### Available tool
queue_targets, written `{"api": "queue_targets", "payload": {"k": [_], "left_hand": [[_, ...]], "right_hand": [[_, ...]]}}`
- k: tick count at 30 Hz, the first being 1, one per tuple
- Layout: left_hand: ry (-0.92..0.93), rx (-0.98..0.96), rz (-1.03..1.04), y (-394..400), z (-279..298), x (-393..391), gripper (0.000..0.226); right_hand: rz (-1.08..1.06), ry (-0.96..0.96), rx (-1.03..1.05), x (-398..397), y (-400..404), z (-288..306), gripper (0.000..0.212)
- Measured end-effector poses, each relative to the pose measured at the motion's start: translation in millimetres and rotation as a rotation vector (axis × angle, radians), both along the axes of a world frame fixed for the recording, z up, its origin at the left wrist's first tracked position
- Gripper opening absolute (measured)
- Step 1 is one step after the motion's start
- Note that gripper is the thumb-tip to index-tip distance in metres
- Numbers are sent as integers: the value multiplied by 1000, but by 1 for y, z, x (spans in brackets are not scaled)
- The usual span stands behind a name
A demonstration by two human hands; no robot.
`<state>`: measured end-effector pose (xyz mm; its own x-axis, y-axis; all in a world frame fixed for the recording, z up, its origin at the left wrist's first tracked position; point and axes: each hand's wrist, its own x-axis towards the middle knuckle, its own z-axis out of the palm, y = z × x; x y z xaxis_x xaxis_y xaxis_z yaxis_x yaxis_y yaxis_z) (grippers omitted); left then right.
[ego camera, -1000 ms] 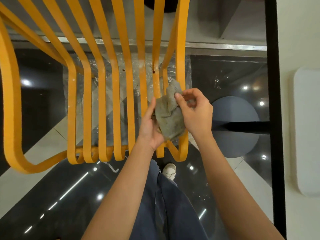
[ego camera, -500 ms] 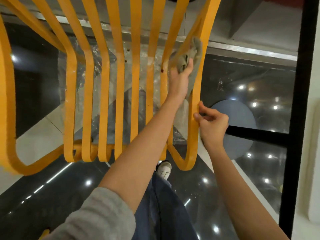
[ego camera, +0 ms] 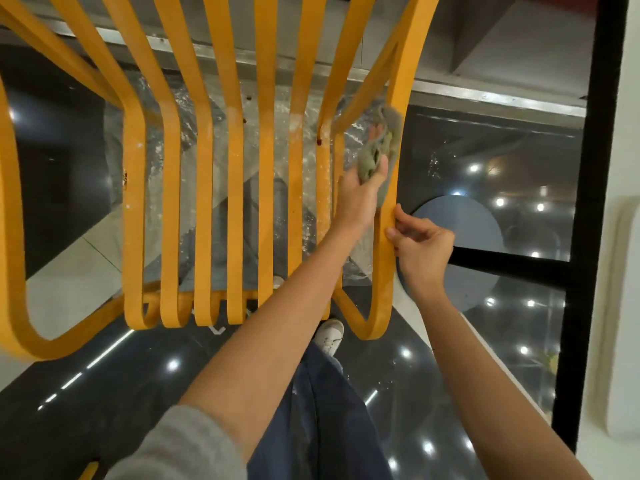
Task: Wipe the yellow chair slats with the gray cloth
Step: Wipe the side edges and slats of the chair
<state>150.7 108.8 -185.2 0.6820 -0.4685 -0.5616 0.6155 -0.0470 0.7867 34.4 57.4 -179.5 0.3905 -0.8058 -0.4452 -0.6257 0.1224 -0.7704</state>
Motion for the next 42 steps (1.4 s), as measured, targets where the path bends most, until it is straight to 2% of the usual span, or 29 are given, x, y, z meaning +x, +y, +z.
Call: {"api": "queue_targets", "payload": {"k": [3,5,9,11,15,18,22,26,28,31,34,38,42], "left_hand": [[239,-29,51,44,-11,-77,37],[370,-51,131,48,-17,-90,42],[387,-135,254,18,-22,-55,35],[408,-214,302,23,-23,-69,38],[633,-154,260,68,-18,-139,39],[732,-190,187,59,-24,-114,44],[743,-240,134,33,-32,-66,45],[825,-204,35,65,-47,-116,51],[783,-228,-28,77,-52,-135,50],[761,-296,52,56,-47,-106,45],[682,-224,157,43,-35,-93,42],[537,-142,195,74,-34,-160,40],[253,93,303,90,-11,-213,15]], "right_hand": [[13,10,11,-3,-2,-2,39],[8,20,15,-3,-3,-2,38],[19,41,-10,-2,-3,-1,37],[48,71,-42,-1,-3,2,34],[93,143,-94,1,-6,6,31],[180,232,-175,2,-9,11,27],[239,298,-249,8,-20,20,31],[310,296,-311,7,-18,21,32],[326,290,-334,5,-18,22,32],[346,286,-336,6,-18,24,31],[363,292,-354,8,-18,27,29],[384,281,-366,5,-20,24,27],[387,272,-368,4,-17,22,23]]}}
